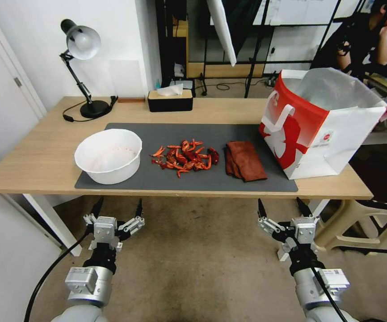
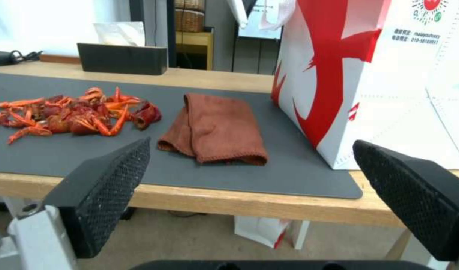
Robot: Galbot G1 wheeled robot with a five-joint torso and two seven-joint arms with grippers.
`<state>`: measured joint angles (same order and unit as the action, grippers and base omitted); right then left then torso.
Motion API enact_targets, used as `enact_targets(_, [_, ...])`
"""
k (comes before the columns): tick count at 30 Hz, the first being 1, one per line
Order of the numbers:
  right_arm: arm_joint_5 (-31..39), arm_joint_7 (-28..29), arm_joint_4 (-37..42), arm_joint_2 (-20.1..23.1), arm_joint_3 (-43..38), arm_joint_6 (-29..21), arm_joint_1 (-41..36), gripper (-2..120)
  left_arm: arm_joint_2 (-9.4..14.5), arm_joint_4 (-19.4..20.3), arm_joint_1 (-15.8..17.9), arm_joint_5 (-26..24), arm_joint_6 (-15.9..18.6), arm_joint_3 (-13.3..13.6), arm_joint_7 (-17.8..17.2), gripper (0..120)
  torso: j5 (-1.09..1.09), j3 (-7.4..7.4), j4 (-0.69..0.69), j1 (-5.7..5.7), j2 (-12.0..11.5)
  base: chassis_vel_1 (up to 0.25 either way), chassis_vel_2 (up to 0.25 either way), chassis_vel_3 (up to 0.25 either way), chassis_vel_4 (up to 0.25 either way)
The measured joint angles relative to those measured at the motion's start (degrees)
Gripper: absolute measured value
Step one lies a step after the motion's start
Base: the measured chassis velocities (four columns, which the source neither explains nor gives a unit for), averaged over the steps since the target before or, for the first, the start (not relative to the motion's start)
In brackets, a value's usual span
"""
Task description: Sweep shrimp from table into container with towel, then put container into takeout bag.
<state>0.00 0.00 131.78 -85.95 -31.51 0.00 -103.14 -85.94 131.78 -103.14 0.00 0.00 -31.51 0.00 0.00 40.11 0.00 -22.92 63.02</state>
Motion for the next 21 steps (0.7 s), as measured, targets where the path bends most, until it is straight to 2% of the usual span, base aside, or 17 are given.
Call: enact_targets(21, [0.0,0.0,0.0,0.0,0.0,0.0,0.0,100,0.0,0.0,0.0,0.0,0.0,0.0,0.0,100,0.0,0.0,0.0,0.0,0.0,0.0,0.0,0.0,0.0])
